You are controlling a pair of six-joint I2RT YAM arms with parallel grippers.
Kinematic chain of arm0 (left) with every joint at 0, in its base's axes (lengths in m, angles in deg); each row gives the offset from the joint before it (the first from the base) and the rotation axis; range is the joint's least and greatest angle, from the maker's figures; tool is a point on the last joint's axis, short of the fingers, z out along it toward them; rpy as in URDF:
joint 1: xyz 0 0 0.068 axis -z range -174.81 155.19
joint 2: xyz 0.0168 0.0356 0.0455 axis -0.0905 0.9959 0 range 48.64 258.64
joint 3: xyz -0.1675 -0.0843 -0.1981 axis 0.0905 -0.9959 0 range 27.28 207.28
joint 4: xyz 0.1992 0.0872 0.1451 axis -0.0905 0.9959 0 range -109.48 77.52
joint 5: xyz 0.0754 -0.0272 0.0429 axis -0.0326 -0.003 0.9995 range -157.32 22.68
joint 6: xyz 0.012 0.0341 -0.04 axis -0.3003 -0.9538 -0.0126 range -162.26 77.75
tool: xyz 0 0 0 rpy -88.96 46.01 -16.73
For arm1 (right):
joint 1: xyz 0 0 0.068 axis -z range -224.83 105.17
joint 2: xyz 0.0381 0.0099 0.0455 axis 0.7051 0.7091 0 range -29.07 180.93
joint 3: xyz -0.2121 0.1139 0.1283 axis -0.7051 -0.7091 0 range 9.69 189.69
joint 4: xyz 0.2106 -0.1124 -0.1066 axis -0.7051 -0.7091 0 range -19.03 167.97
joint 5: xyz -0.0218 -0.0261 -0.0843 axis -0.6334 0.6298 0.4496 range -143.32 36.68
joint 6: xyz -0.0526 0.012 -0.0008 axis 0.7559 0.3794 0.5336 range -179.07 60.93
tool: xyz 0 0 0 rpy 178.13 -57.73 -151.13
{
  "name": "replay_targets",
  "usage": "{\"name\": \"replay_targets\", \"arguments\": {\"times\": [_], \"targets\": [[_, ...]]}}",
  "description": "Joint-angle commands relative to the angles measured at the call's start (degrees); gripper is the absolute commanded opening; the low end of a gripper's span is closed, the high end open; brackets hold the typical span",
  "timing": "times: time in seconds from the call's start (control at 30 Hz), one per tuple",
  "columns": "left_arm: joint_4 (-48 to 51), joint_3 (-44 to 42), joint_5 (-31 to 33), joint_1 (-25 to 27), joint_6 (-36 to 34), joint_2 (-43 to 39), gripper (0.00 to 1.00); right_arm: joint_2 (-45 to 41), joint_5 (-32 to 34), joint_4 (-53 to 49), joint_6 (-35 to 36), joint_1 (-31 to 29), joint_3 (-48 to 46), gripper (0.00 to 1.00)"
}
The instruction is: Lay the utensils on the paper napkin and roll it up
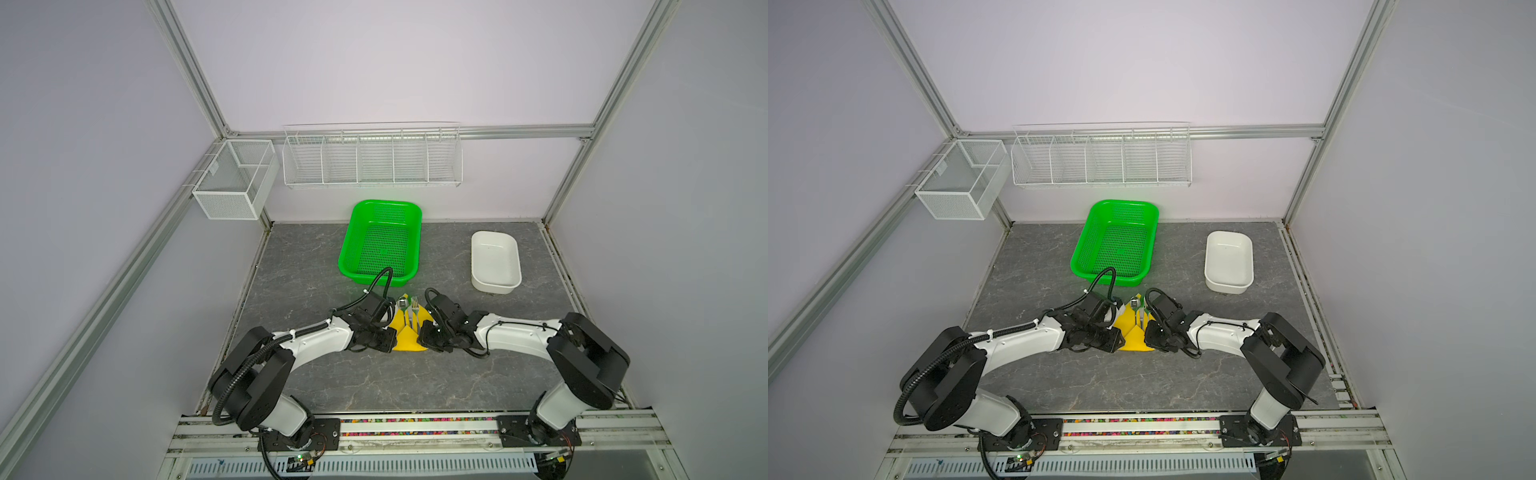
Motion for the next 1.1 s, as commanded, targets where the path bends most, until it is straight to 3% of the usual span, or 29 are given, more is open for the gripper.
{"name": "replay_targets", "arguments": {"times": [0.0,0.37,0.7,1.07], "targets": [[2.5,0.3,1.2,-0.1,-1.2,2.0,0.22,0.6,-0.4,-1.5,0.5,0.2,1.2,0.25],[3.4,0.8,2.4,-0.1,-0.8,1.9,0.24,0.6,0.6,-2.7,0.6,0.2,1.2,0.25],[3.8,2.2,4.0,-0.1,1.7,-7.6,0.34,0.8,0.3,-2.8,1.2,0.1,1.9,0.25],[-5.1,4.3,-9.9,0.6,4.5,-2.1,0.23,0.7,0.5,-2.6,0.9,0.0,1.7,0.25]]}}
